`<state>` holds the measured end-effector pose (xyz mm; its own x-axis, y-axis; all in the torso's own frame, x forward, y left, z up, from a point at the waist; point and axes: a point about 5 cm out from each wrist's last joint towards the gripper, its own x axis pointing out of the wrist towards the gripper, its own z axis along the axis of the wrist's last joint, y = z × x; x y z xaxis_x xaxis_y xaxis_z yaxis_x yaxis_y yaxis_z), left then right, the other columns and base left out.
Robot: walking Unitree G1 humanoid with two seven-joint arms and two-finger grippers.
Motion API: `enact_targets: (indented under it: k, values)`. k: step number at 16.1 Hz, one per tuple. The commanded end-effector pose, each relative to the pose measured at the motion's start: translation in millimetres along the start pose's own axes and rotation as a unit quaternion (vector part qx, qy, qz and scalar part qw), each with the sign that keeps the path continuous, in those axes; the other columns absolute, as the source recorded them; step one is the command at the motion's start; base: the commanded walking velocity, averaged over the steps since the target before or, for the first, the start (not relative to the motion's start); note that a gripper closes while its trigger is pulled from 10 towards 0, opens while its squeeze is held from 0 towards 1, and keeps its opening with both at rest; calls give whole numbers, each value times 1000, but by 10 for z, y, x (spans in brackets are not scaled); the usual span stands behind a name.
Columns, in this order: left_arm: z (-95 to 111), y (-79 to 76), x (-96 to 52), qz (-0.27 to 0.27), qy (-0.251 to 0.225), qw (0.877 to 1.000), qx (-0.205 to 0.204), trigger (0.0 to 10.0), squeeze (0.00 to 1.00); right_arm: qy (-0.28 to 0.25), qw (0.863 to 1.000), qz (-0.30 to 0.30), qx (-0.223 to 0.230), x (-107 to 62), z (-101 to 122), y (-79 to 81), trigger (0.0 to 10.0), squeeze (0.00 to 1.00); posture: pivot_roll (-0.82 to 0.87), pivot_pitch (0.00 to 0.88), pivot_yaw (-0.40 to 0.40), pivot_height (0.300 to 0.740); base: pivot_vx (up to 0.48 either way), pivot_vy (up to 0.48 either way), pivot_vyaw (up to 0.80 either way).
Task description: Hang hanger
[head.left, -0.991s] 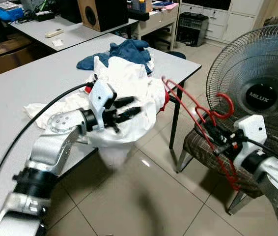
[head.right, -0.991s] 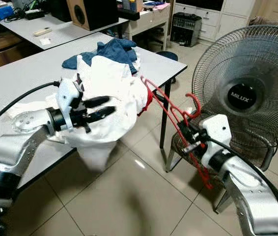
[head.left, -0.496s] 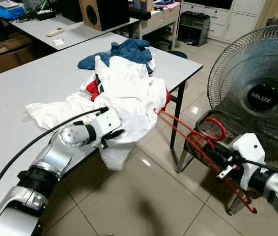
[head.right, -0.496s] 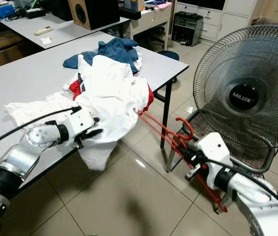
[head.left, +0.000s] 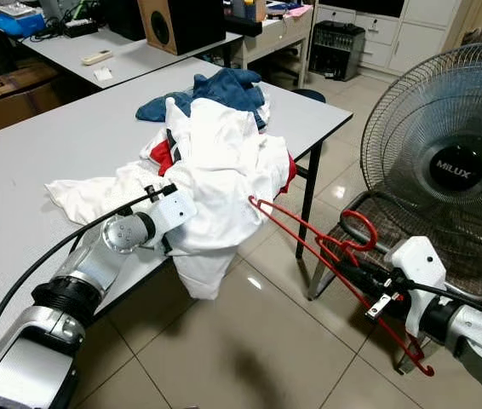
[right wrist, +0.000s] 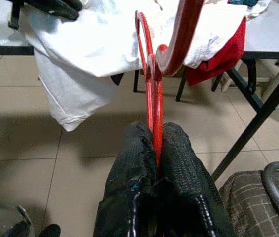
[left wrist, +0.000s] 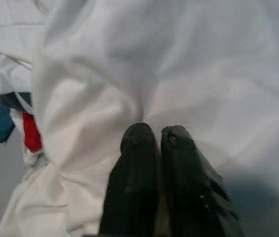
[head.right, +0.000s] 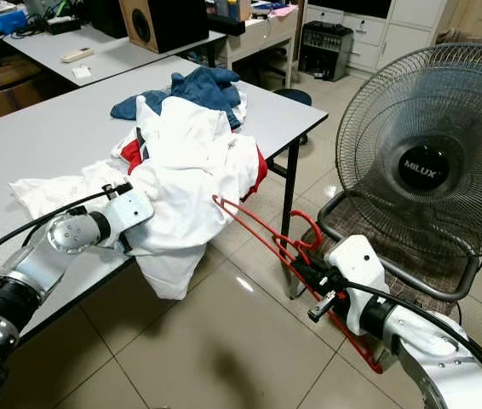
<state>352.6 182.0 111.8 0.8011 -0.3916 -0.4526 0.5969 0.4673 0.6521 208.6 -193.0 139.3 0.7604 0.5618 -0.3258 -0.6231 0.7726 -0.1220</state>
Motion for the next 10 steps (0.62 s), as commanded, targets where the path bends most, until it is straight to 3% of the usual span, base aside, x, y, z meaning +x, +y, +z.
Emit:
enact_targets:
  k: [1,4,6,10]
  values:
    - [-12,-16,12,-9,7,1000,7,0,0,-5,1000,9,2,7,24,31,10000,0,-112,0,76,740,0,0,0]
    - [-29,-28,41,-9,3,1000,-15,0,0,-4,1000,9,3,8,16,29,10000,0,-115,0,76,740,0,0,0]
    - [48,67,58,34,-38,993,-104,0,0,-4,1000,3,4,6,12,14,10000,0,-116,0,75,740,0,0,0]
    - [41,263,35,112,-50,981,-148,0,0,-7,1000,-5,6,17,15,-13,10000,0,-115,0,74,740,0,0,0]
